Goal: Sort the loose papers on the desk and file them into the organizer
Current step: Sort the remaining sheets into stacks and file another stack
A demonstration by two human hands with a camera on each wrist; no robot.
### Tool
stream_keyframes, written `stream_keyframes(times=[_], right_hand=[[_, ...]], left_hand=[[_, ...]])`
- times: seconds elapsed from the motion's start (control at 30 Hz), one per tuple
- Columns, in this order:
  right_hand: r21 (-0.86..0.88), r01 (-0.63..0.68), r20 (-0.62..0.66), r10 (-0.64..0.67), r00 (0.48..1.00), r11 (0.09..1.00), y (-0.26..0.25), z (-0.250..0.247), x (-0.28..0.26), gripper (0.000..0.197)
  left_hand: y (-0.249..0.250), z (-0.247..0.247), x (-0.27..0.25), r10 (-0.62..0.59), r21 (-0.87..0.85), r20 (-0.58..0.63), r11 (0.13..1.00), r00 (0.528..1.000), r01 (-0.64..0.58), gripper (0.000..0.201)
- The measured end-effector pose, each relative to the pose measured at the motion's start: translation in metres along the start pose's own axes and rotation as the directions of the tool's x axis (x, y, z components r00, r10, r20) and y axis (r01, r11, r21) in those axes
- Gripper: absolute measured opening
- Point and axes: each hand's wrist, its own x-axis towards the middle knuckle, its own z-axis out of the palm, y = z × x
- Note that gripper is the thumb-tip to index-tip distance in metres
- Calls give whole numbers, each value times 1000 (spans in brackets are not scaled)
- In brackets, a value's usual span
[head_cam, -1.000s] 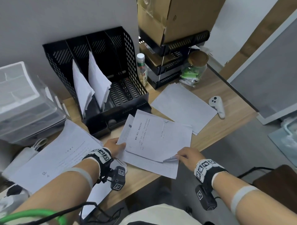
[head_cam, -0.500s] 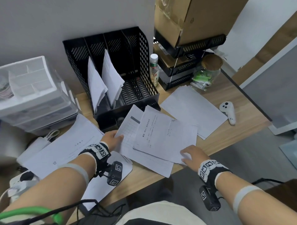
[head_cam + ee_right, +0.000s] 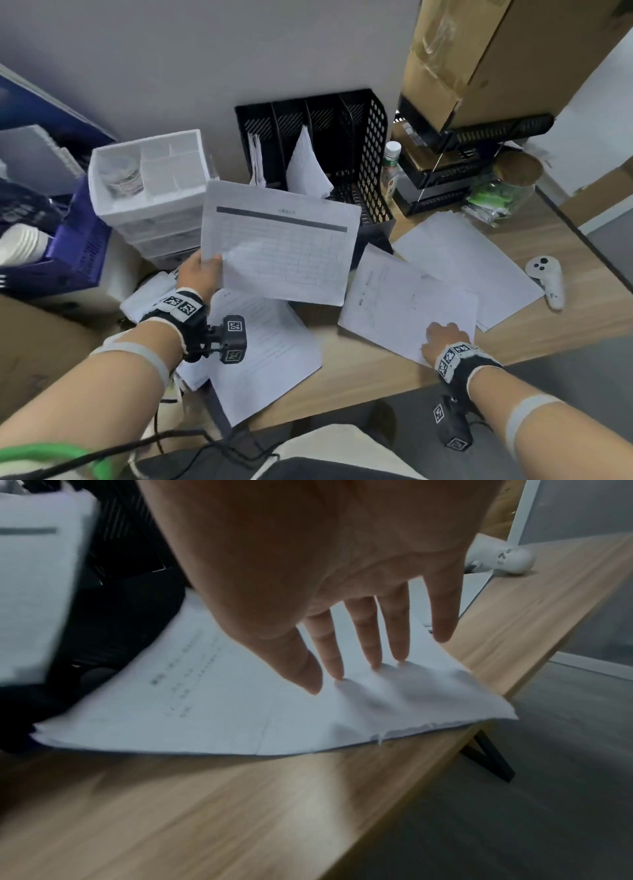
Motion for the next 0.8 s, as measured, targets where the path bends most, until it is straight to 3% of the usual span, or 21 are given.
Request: stream_keyframes(times=[0.07, 0.13, 0.2, 0.3, 0.33, 0.4, 0.43, 0.5, 0.6, 0.67, 0.73, 0.8], right_hand=[[128, 53, -70, -44, 997, 990, -10, -2, -2, 35], [368, 176, -131, -137, 982, 913, -25, -8, -6, 33], [647, 248, -134, -213, 968, 721, -44, -18, -14, 36], [944, 78, 27, -311, 950, 322, -69, -39, -33, 46], [972, 27, 53, -329, 943, 233, -72, -46, -37, 48], [987, 34, 18, -324, 946, 156, -71, -54, -40, 37], [978, 86, -28, -294, 956, 188, -68, -55, -39, 24], [916, 166, -95, -203, 975, 365, -50, -52, -30, 8], [832, 107, -17, -169, 986, 545, -12, -49, -11, 12], [724, 83, -1, -119, 993, 685, 18, -53, 3, 24], [670, 46, -33, -33, 999, 741, 53, -61, 22, 32], [684, -23, -60, 87, 994, 729, 90, -69, 46, 40]], left_hand=[[-2, -15, 1, -40, -68, -26, 997, 999, 38, 17], [-6, -27, 2, -57, -108, -21, 993, 998, 55, 18], [-6, -30, 0, -59, -120, 7, 991, 998, 59, 13], [13, -16, -24, -28, -137, 114, 990, 993, 43, 9], [14, -6, -28, -13, -132, 165, 991, 986, 35, 8], [15, 17, -35, 10, -63, 259, 998, 966, 7, 4], [12, 29, -36, 5, -16, 306, 1000, 952, 0, 14], [-2, 59, -30, -11, 75, 408, 997, 913, -22, 33], [-12, 105, -32, -43, 181, 543, 981, 839, -66, 41], [4, 134, -50, -58, 236, 573, 967, 817, -97, 34], [3, 168, -51, -85, 295, 595, 948, 800, -119, 23], [6, 200, -57, -112, 357, 599, 924, 793, -139, 22]])
